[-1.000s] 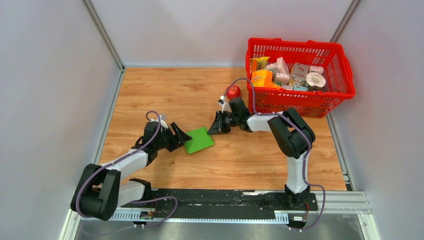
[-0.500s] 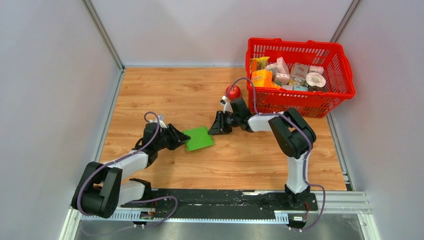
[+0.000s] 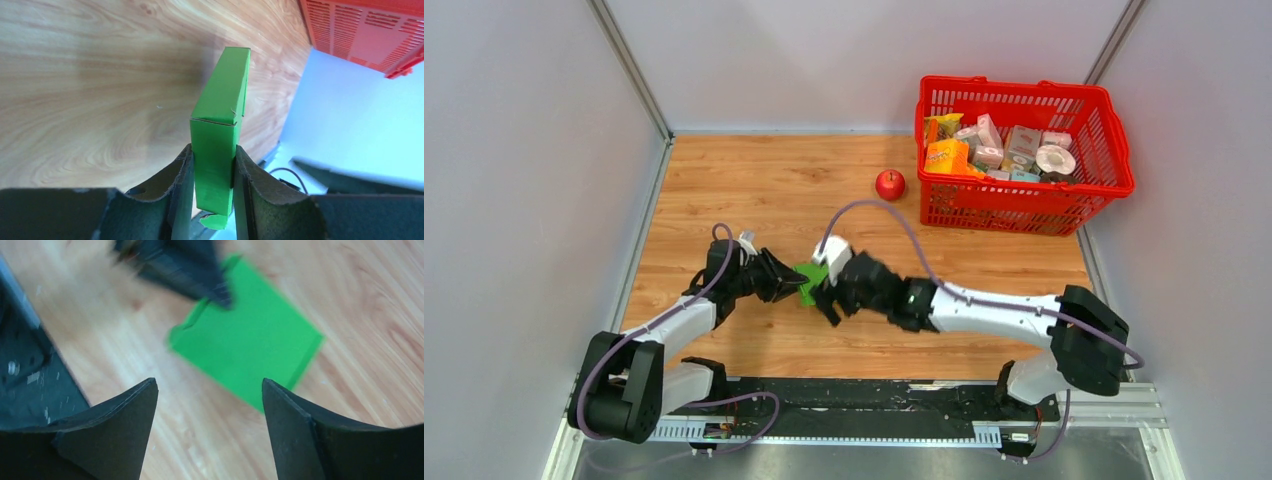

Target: Fold the paper box

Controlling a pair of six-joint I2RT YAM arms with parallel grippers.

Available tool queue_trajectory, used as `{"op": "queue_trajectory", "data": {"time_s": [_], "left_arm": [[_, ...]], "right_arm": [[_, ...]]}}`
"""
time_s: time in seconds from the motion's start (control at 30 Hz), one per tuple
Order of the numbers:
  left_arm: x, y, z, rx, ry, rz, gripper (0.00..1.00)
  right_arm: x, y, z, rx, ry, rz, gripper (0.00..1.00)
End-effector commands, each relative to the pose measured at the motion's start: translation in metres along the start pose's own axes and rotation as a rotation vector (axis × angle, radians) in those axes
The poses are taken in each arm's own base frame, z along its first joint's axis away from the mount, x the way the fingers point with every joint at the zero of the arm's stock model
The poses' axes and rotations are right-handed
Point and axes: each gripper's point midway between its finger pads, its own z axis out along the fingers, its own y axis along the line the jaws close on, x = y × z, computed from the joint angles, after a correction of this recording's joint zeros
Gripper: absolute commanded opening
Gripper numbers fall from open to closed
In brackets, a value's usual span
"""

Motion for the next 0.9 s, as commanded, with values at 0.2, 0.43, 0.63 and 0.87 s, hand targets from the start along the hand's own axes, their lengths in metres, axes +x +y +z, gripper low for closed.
{"op": "queue_trajectory", "data": {"time_s": [0.2,0.43,0.63,0.87], "left_arm": [[0.009,-0.036,-0.025,0.154,0.091,-0.107,0.25],[0.02,-0.035,-0.031,0.197,0.123,-0.153,0.25],[0.023,-0.036,-0.033,0.205,0.139,-0.151,0.25],[0.014,-0.034,-0.034,0.185,0.057,-0.07,0.46]], "right_arm": [[0.018,0.009,0.0,0.324,-0.09,-0.605,0.79],[0.003,-0.003,-0.006,0.552,-0.208,-0.687,0.73],[-0.01,0.003,-0.019,0.637,-0.326,-0.703,0.6],[-0.004,0.008,-0.023,0.613,-0.331,-0.679,0.36]]}}
